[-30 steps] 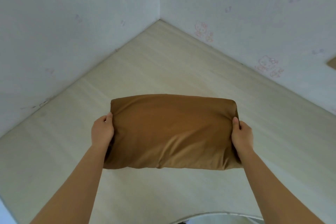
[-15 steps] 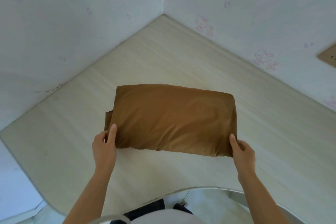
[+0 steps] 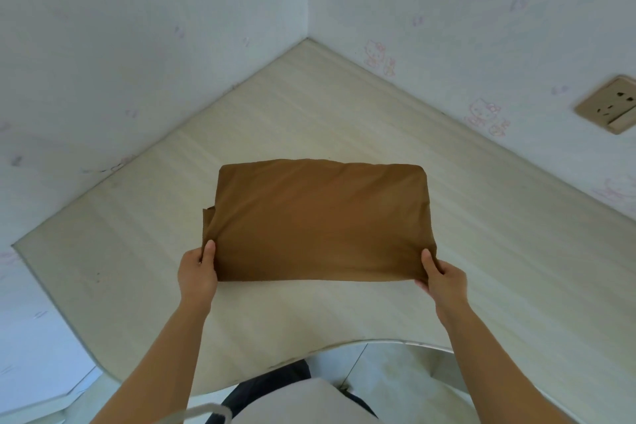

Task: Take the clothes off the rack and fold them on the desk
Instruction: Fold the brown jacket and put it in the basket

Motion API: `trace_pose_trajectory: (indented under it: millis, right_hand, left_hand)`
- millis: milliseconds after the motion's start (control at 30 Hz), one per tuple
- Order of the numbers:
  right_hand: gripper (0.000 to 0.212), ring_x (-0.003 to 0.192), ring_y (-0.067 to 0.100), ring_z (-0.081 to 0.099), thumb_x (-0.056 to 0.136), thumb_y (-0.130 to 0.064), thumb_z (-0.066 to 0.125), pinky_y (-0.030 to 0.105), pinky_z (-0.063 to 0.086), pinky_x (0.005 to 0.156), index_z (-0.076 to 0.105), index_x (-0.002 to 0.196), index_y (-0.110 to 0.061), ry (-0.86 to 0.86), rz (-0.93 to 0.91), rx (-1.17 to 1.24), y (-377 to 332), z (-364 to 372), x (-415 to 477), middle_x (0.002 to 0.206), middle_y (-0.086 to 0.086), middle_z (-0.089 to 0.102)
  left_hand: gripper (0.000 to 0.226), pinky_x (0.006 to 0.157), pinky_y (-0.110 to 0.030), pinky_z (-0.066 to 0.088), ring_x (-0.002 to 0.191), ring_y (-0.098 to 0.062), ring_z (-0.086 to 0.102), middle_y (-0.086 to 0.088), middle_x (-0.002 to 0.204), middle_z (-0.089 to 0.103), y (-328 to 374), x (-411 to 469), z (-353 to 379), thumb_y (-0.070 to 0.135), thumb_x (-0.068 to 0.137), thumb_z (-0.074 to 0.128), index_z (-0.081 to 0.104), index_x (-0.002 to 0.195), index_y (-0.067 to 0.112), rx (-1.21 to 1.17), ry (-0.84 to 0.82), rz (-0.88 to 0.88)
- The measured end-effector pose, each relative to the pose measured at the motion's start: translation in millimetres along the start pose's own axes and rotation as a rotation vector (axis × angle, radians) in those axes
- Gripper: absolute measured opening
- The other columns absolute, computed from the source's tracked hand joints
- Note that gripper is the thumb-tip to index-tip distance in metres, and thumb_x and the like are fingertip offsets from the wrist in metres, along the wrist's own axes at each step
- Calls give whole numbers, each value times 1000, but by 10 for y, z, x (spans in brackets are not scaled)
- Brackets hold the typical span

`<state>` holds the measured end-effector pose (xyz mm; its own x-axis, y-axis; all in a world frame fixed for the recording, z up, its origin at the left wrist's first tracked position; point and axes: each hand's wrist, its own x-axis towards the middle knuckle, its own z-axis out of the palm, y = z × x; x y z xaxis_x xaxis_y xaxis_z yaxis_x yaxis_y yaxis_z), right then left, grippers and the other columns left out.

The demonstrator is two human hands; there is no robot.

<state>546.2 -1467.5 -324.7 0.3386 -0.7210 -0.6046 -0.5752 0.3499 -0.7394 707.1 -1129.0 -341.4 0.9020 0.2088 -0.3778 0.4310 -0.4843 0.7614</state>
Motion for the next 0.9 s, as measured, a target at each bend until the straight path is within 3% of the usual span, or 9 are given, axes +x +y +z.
trace_pose_trajectory:
  millis: [67,133,200,267,333,433,600,733,900]
  right_hand:
    - [36,70,23,62,93,-33,61,47,55,81,62,85,1,63,-102,-193,-24,47,27,80,10,64]
    - [31,87,28,59,94,-33,58,48,50,83,56,107,-4,158,-245,-406,-91,110,20,100,13,64]
    - [38,121,32,47,95,-28,54,51,39,102,43,131,-19,261,-411,-550,-177,221,-5,134,11,49]
    - [47,140,26,26,97,-30,49,50,24,111,35,141,-29,281,-655,-658,-337,442,-75,152,4,27]
    - [47,147,20,11,100,-38,40,46,14,116,29,146,-42,157,-885,-801,-510,744,-131,160,-4,13]
    - [48,150,22,-1,102,-53,20,44,3,119,14,149,-48,-1,-1025,-1107,-635,1159,45,162,-5,1]
    - [63,148,23,-14,84,-69,-14,47,-6,119,-17,145,-52,-112,-829,-1412,-406,1280,502,161,-6,-16]
    - [67,147,24,-18,87,-77,5,48,-10,117,-18,144,-52,-5,-728,-1344,-436,1326,575,160,-6,-20]
    - [110,148,33,-8,69,-89,40,58,-2,116,-20,148,-41,208,-256,-899,-596,1248,625,160,3,-17]
  left_hand:
    - [42,58,-37,38,62,-29,46,-14,67,45,-7,42,30,36,98,49,45,68,8,94,38,72]
    - [12,88,-48,45,101,-36,55,-18,108,57,99,57,28,17,93,57,60,100,9,232,168,138]
    - [43,107,-47,31,126,-30,43,-11,135,48,304,11,94,4,89,52,52,129,17,282,236,281]
    - [49,115,-46,20,138,-23,33,-3,146,42,609,-97,248,16,94,46,43,141,28,404,190,564]
    - [50,118,-49,8,147,-22,18,6,156,27,834,-187,514,40,98,34,27,148,41,596,21,774]
    - [55,115,-60,-3,149,-28,2,6,162,7,839,-129,919,62,95,9,6,149,49,912,-157,859]
    - [59,113,-65,9,147,-37,12,-1,160,20,400,211,1021,70,92,10,22,146,51,1029,-136,655]
    - [63,113,-65,2,146,-40,10,-3,160,18,361,276,1003,74,89,14,20,147,51,937,-48,498]
    - [101,111,-68,11,144,-44,7,-10,160,4,406,332,896,88,67,36,5,150,41,550,78,-26]
